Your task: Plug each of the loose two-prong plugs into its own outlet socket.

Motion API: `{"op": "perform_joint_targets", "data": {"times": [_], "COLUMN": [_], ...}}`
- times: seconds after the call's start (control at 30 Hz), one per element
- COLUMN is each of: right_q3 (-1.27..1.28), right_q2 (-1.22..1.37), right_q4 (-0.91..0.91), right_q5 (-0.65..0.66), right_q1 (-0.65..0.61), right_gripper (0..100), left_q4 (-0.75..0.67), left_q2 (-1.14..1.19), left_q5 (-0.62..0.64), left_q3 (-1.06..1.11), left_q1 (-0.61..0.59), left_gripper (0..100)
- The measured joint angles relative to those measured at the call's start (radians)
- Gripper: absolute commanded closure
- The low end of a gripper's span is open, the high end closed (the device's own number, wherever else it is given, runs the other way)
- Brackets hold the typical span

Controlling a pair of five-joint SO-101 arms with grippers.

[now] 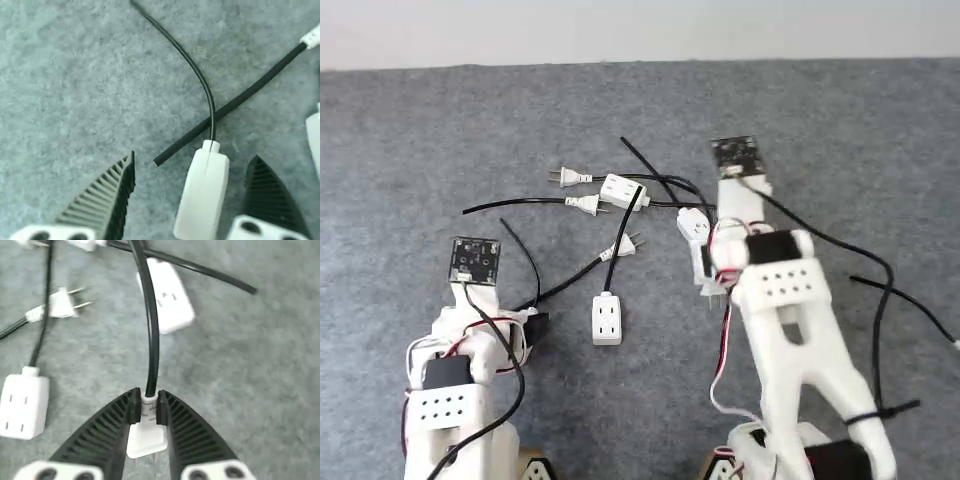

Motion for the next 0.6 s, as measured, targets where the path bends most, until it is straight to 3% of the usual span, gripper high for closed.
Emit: {"op": "perform_joint_targets", "data": {"times": [0.43, 0.6], "right_q3": [0.239, 0.305], "right_q2": [-0.157, -0.265], "right_q4": [-0.189, -0.204], "right_q5": [0.017, 0.017], "right_q1": [-0.137, -0.189], "right_gripper": [99.0, 99.0], "left_q4": [0.000, 0.000], "left_q2": [0.008, 0.212], "left_q5": [-0.011, -0.005], "left_q3": [-0.002, -0.100], "left_q1": [-0.009, -0.011], "left_gripper": [67, 67]}}
